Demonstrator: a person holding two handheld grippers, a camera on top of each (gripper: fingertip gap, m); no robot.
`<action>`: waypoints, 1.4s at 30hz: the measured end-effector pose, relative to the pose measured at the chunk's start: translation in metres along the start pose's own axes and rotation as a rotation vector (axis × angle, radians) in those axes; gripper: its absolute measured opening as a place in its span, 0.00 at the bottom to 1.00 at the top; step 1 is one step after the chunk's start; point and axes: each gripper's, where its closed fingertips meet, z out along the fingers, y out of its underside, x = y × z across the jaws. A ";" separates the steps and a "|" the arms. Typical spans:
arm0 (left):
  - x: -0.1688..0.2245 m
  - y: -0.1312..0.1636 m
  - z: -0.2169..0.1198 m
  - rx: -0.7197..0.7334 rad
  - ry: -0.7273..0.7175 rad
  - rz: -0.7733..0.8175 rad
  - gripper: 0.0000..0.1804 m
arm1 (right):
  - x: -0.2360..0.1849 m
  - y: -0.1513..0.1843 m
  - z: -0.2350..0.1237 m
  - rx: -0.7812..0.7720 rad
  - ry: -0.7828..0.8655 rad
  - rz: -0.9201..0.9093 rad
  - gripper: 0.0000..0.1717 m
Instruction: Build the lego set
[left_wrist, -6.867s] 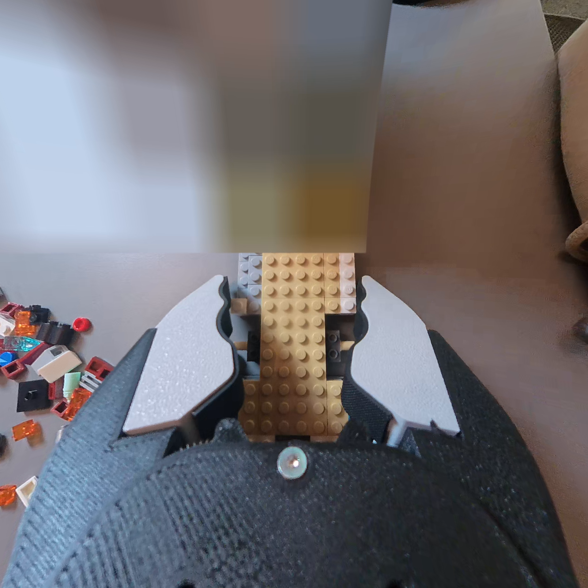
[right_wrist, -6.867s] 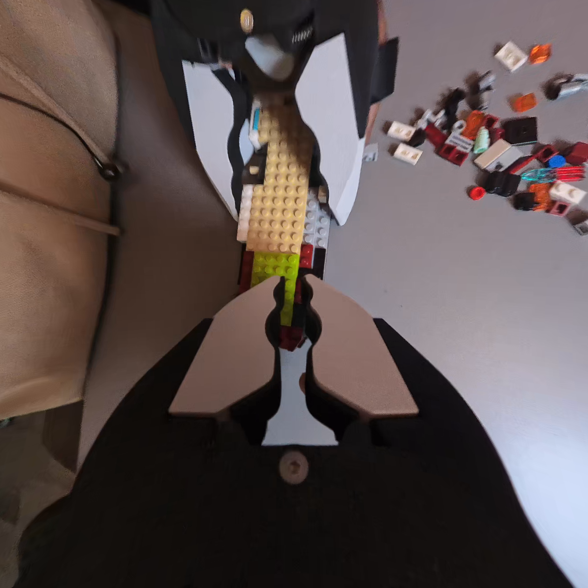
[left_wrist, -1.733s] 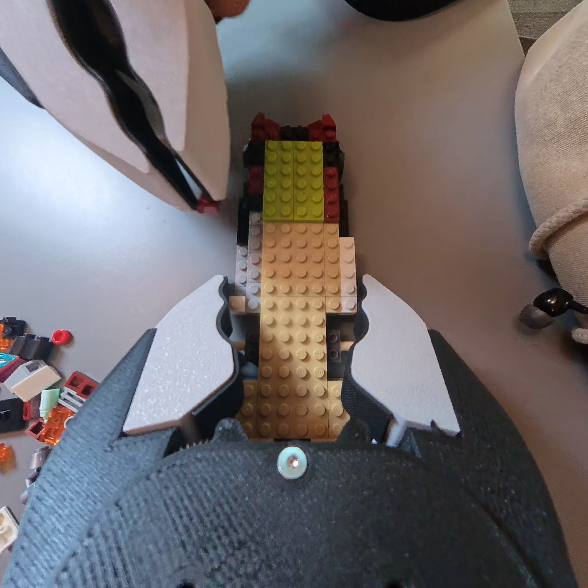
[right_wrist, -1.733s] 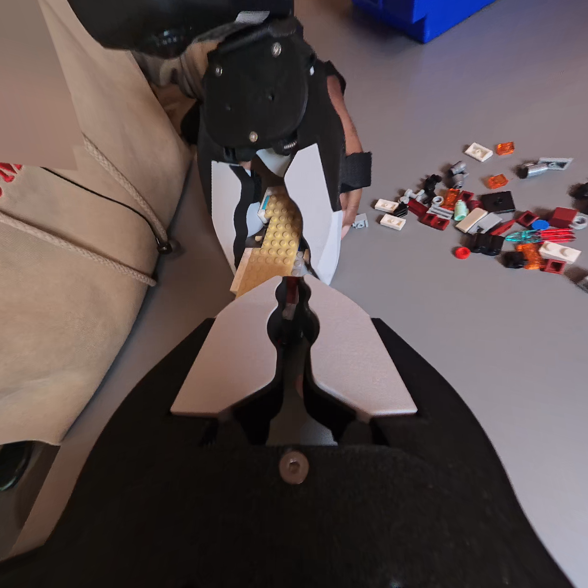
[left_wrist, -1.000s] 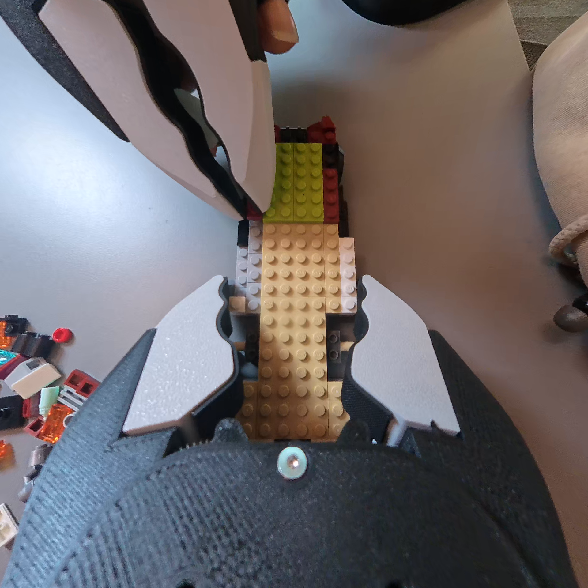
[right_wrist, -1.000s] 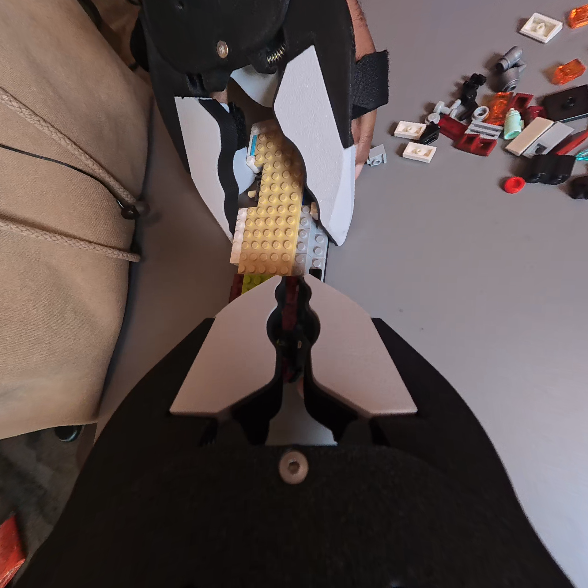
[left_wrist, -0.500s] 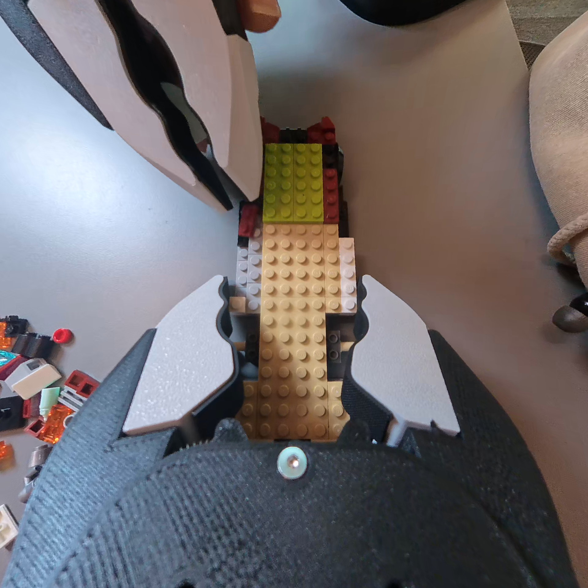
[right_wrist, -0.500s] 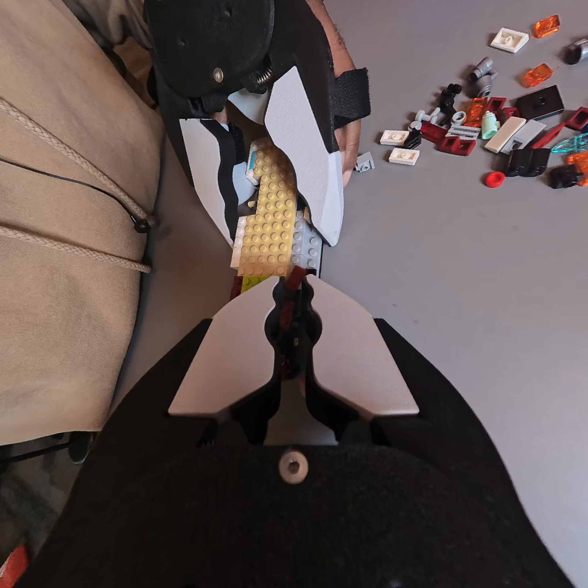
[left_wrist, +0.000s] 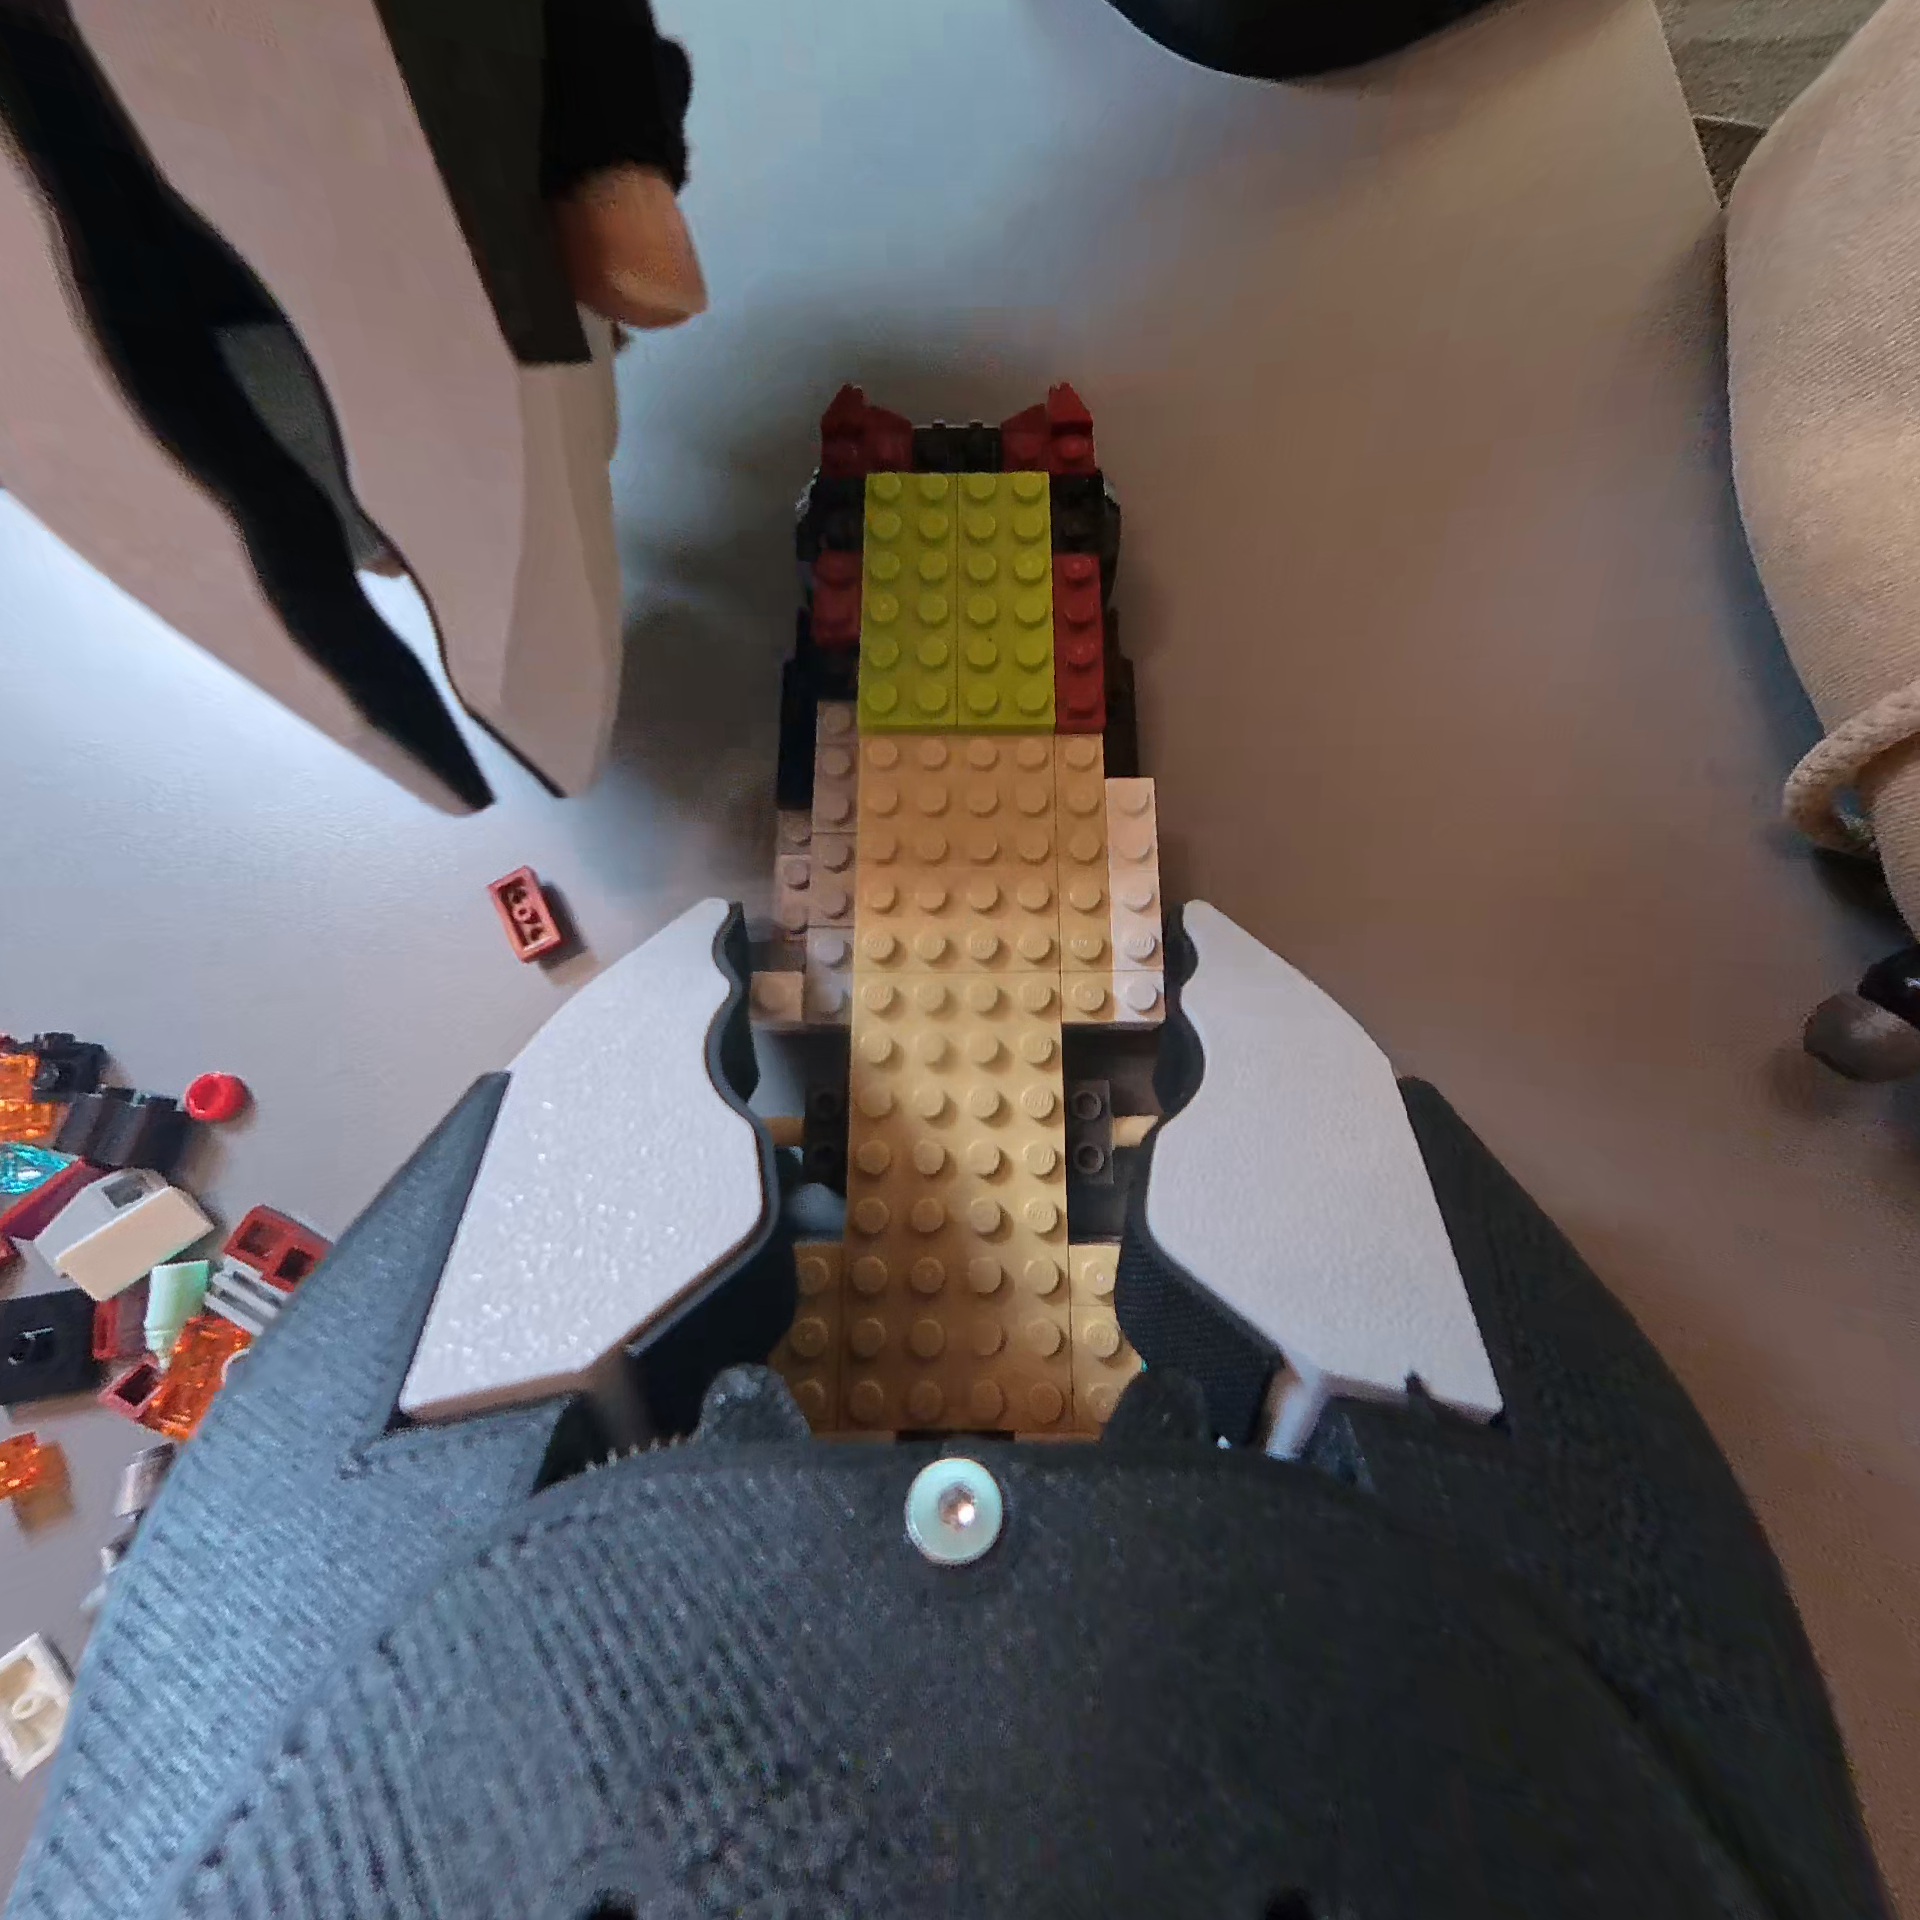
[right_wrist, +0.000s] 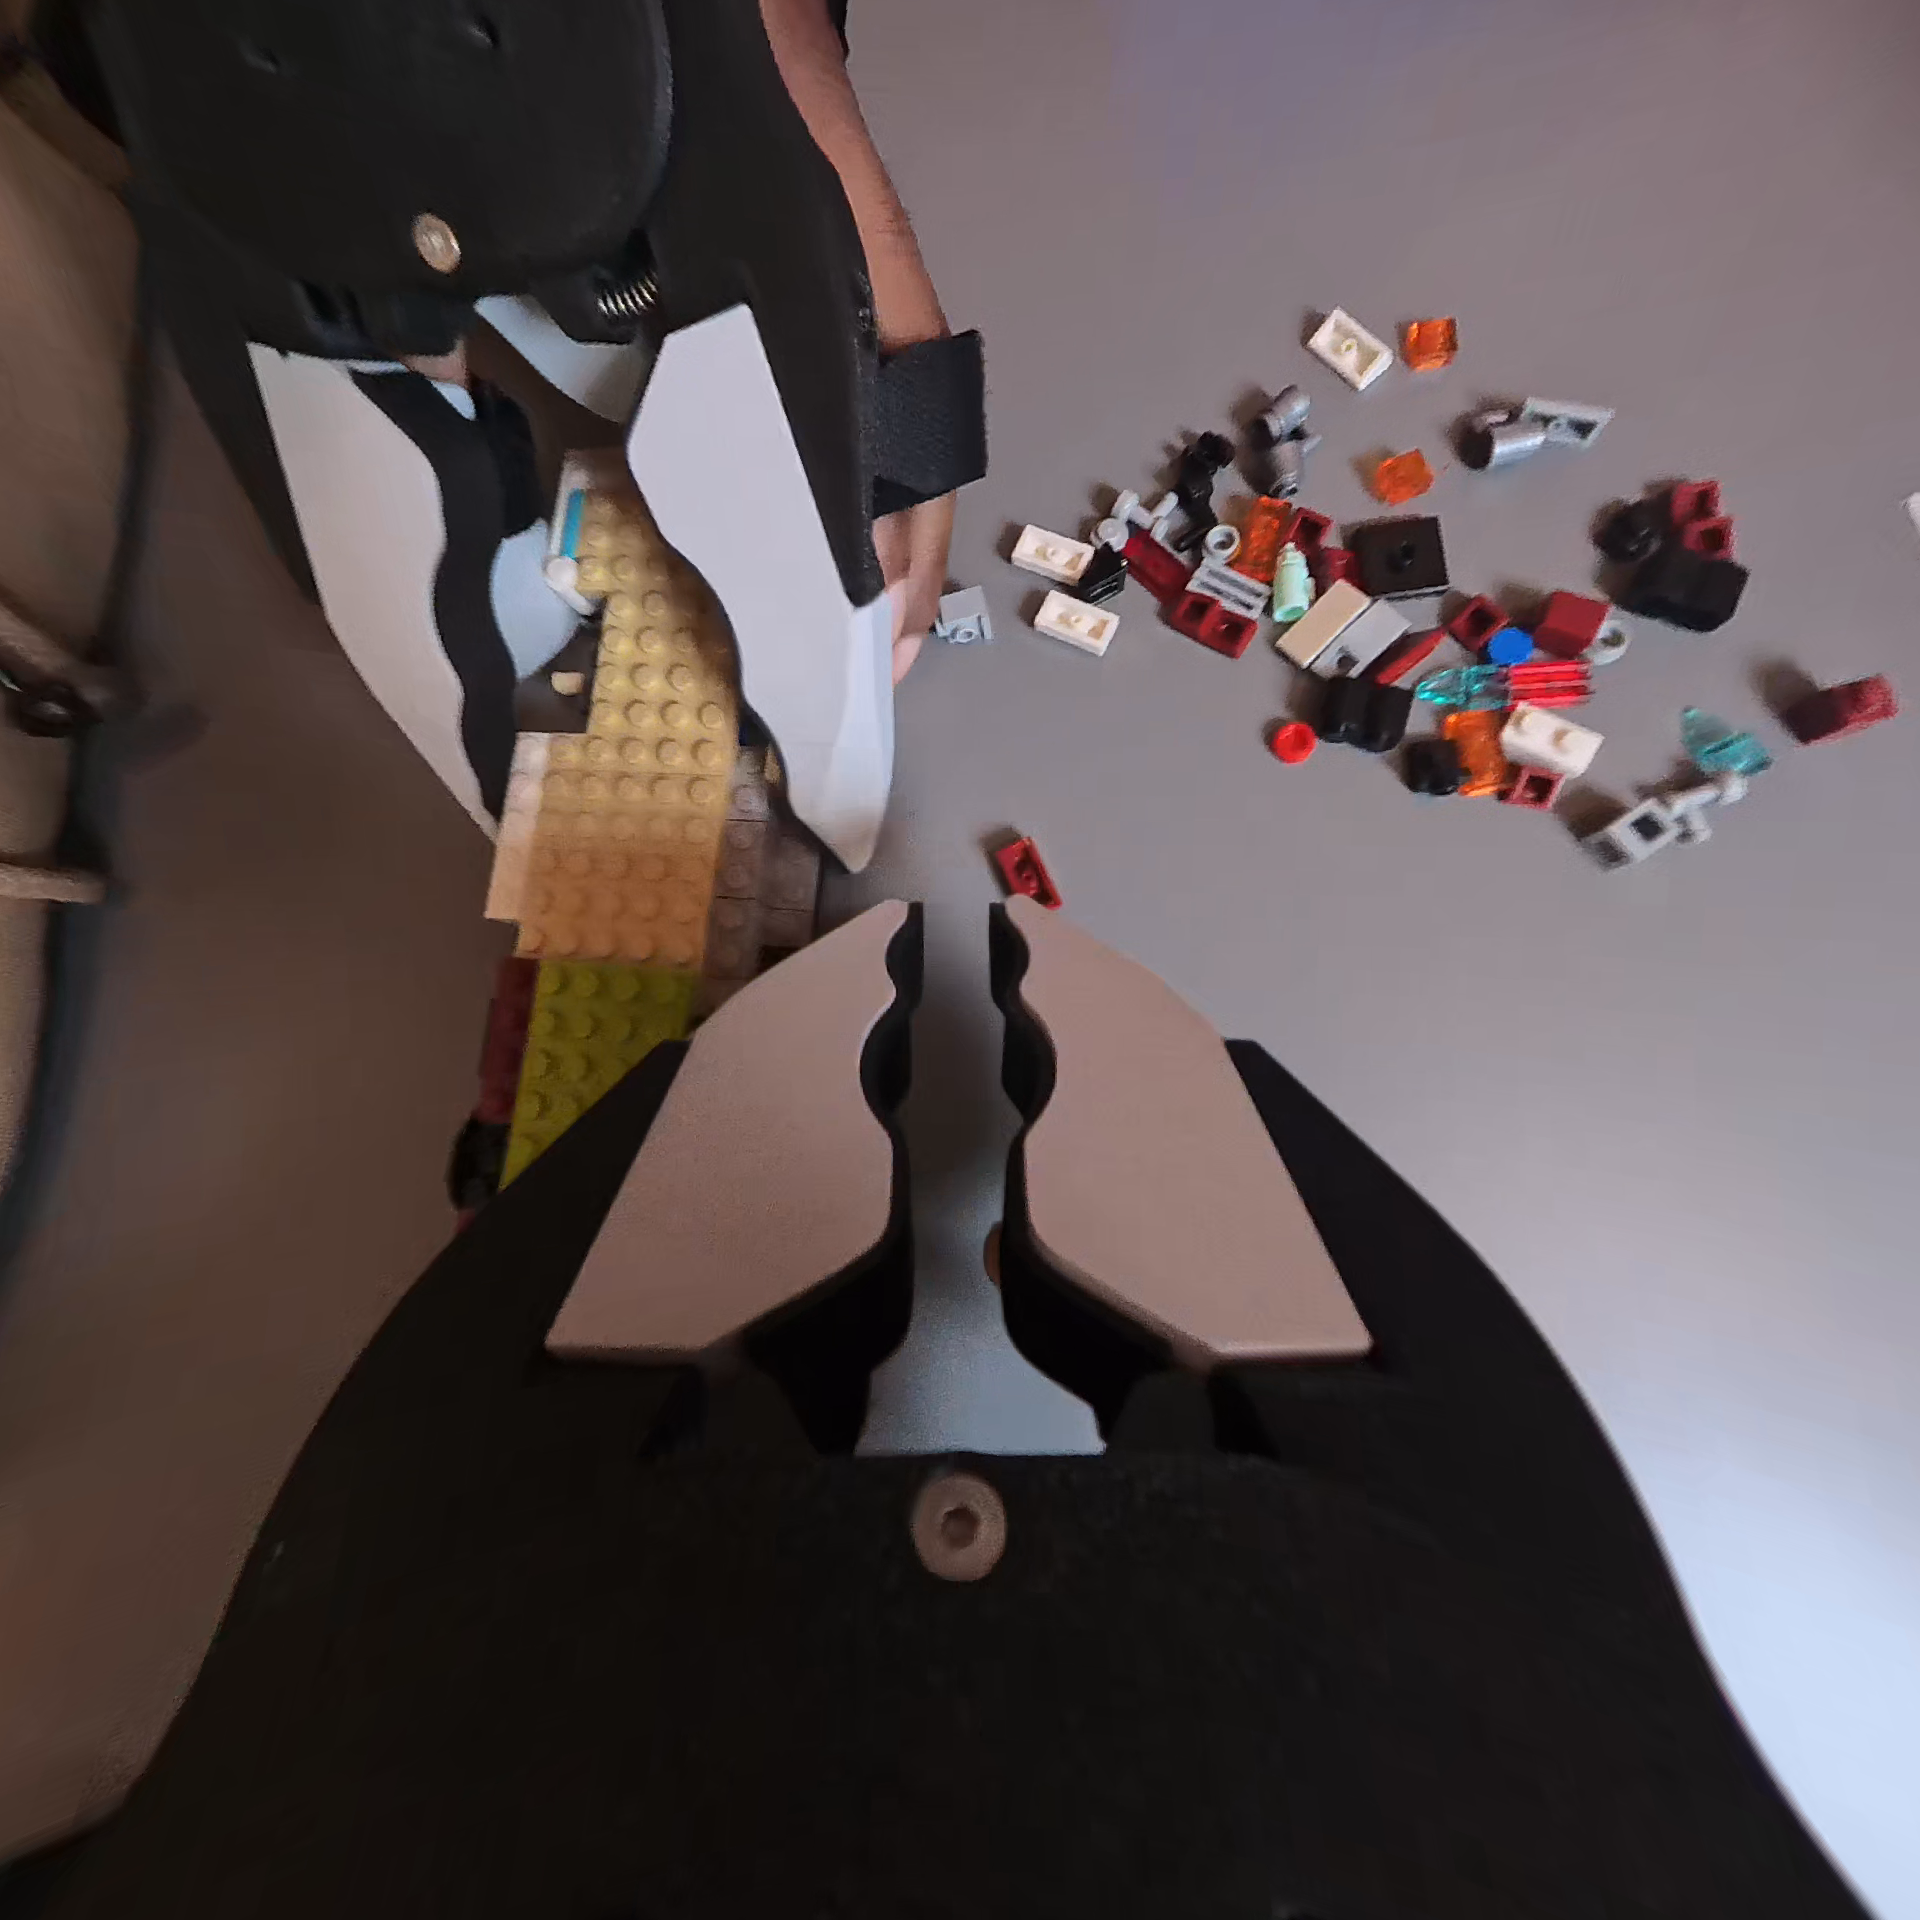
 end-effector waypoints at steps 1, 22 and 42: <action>0.000 -0.001 -0.002 0.004 -0.006 0.009 0.43 | 0.003 -0.001 0.002 -0.016 0.018 -0.042 0.08; -0.044 -0.035 -0.047 0.214 -0.305 0.081 0.10 | -0.034 -0.035 -0.017 0.159 -0.260 0.136 0.05; -0.021 -0.050 -0.046 0.245 -0.275 0.184 0.03 | -0.051 -0.037 -0.025 0.190 -0.272 0.163 0.05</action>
